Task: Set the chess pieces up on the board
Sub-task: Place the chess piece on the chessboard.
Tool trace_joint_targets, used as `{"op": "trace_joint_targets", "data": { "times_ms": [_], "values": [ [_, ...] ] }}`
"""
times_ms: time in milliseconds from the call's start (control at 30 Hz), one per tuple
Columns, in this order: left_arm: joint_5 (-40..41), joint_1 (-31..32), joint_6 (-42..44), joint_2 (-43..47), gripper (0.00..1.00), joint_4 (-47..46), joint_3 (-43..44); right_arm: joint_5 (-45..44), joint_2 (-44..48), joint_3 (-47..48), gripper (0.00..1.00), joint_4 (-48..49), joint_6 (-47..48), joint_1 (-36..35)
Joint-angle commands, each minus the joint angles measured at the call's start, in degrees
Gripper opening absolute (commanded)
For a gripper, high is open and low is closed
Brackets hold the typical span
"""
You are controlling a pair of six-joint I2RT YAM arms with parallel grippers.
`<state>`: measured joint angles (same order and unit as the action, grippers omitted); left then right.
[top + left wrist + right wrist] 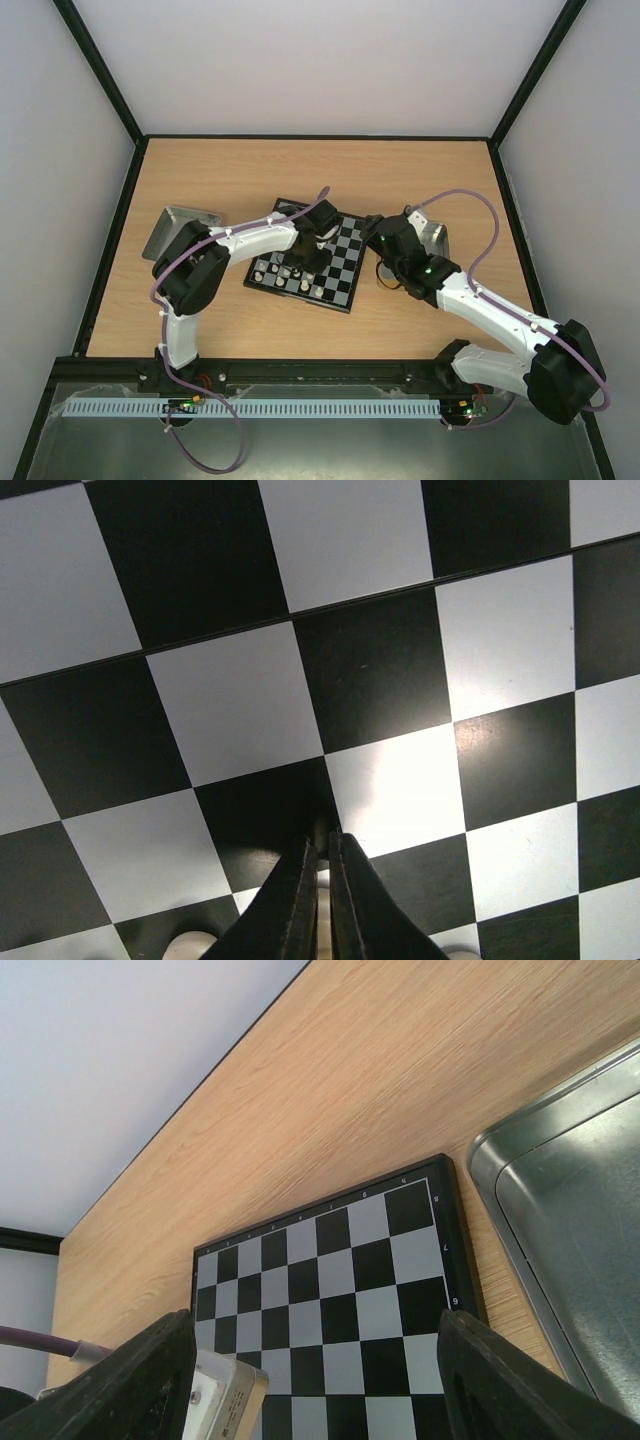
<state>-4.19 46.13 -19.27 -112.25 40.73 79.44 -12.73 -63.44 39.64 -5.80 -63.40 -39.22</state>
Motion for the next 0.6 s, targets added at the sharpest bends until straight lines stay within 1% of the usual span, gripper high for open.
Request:
{"op": "trace_joint_targets", "data": {
  "times_ms": [0,167,267,533,567],
  "values": [
    [1.37,0.45,0.63,-0.3,0.07,2.19,-0.21,-1.26,-0.53,-0.39,0.65,0.43,0.2,0.2],
    [1.02,0.45,0.72,-0.08,0.07,2.34,-0.27,-1.18,-0.71,-0.27,0.65,0.53,0.2,0.26],
    [0.46,0.37,0.8,-0.08,0.09,2.32,-0.04,-1.25,-0.8,-0.17,0.65,0.52,0.35,0.2],
    [-0.31,0.27,0.5,0.18,0.26,1.77,3.59,-3.78,-0.86,1.23,0.65,-1.53,2.76,0.2],
    [0.04,0.2,0.36,0.19,0.27,1.85,4.21,-4.57,-1.08,1.68,0.65,-2.35,3.68,0.2]
  ]
}}
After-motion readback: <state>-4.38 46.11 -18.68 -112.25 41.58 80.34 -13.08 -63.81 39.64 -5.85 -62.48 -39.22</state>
